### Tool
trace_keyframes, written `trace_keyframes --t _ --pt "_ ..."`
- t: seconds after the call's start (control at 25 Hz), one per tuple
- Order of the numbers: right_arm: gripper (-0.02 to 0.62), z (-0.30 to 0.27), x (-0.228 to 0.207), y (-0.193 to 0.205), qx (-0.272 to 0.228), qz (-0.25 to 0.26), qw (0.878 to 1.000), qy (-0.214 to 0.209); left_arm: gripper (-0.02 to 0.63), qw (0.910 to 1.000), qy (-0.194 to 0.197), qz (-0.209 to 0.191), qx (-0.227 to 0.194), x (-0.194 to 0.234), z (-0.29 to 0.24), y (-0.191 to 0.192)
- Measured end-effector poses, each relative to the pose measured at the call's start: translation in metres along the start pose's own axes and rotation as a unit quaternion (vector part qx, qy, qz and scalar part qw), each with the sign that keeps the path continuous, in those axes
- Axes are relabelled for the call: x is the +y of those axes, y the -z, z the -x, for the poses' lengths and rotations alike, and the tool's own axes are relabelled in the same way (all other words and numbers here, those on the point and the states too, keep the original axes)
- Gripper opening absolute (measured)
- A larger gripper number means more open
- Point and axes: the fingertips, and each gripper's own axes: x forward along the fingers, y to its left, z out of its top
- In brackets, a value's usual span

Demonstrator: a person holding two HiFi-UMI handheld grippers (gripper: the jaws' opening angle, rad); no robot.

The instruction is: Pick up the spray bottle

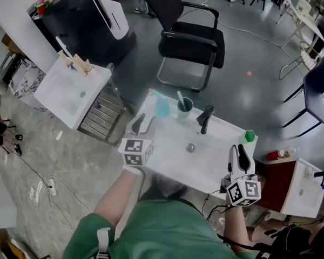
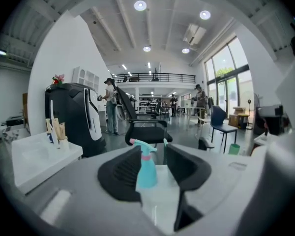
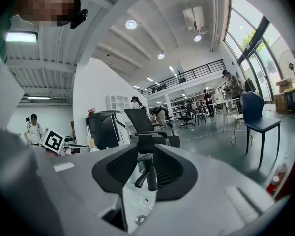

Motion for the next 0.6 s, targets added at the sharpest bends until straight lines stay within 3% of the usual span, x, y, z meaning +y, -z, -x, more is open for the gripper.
trace_keyframes --t 0.6 --pt "0.1 -0.036 -0.008 0.012 0.028 -0.004 0.997 0.072 0.188 0.9975 0.036 0.002 0.061 0.033 -0.098 0.048"
